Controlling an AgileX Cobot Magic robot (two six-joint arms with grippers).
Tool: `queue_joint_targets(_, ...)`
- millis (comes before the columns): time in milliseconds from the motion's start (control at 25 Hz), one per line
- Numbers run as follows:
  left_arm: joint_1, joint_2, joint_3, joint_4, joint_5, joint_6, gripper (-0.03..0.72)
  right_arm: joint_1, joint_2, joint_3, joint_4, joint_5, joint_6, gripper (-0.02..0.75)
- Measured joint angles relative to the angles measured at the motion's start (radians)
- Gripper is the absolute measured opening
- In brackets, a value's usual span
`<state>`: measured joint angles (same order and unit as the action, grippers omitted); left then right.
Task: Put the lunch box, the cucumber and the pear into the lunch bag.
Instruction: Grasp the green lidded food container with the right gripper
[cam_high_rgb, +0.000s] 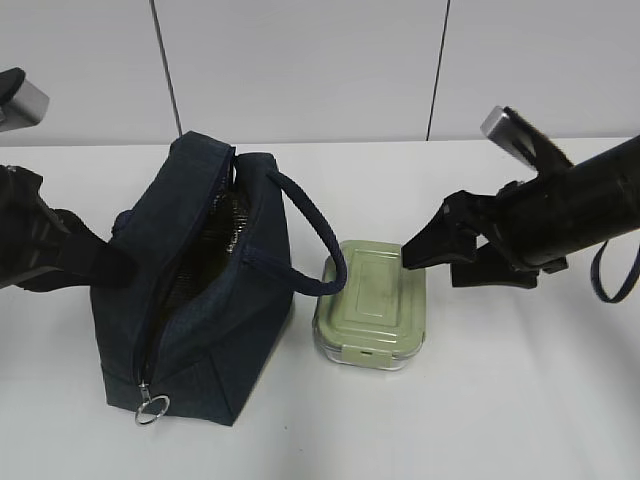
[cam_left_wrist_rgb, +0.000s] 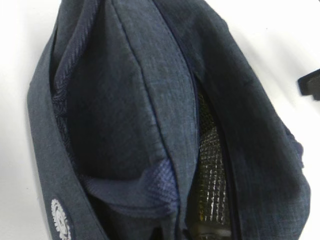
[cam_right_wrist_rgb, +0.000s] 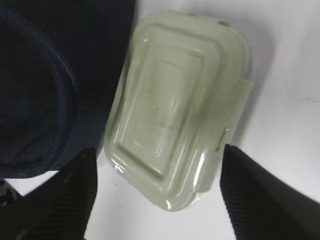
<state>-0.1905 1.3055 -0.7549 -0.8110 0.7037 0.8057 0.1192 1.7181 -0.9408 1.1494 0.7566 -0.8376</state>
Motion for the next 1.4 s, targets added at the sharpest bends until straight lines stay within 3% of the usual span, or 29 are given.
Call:
queue_joint_targets(120, 0.0, 0.0, 0.0, 0.0, 0.0, 0.0, -0.015, -0.013, 0.084, 0.0, 0.104, 0.036, -0.074, 0.587)
queue_joint_targets(640, 0.0, 0.0, 0.0, 0.0, 0.002, 0.0, -0.015, -0.024, 0.25, 0.0, 0.327, 0.027, -0.249, 0.58)
queue_joint_targets(760, 0.0, 0.0, 0.0, 0.001, 0.003, 0.0, -0.015, -0.024, 0.283, 0.0, 0.352, 0.035, -0.259, 0.524)
queue_joint_targets(840, 0.0, 0.0, 0.0, 0.001, 0.003, 0.0, -0.015, -0.025, 0.294, -0.002, 0.379, 0.073, -0.26, 0.409)
queue_joint_targets(960, 0.0, 0.0, 0.0, 0.001, 0.004, 0.0, -0.015, -0.027, 0.298, -0.005, 0.388, 0.075, -0.252, 0.328)
queue_joint_targets(1160, 0.0, 0.0, 0.0, 0.002, 0.004, 0.0, -0.015, -0.067, 0.268, 0.002, 0.358, 0.064, -0.243, 0.326)
queue_joint_targets(1400, 0.0, 0.0, 0.0, 0.002, 0.004, 0.0, -0.015, -0.207, 0.104, 0.011, 0.182, 0.033, -0.171, 0.326)
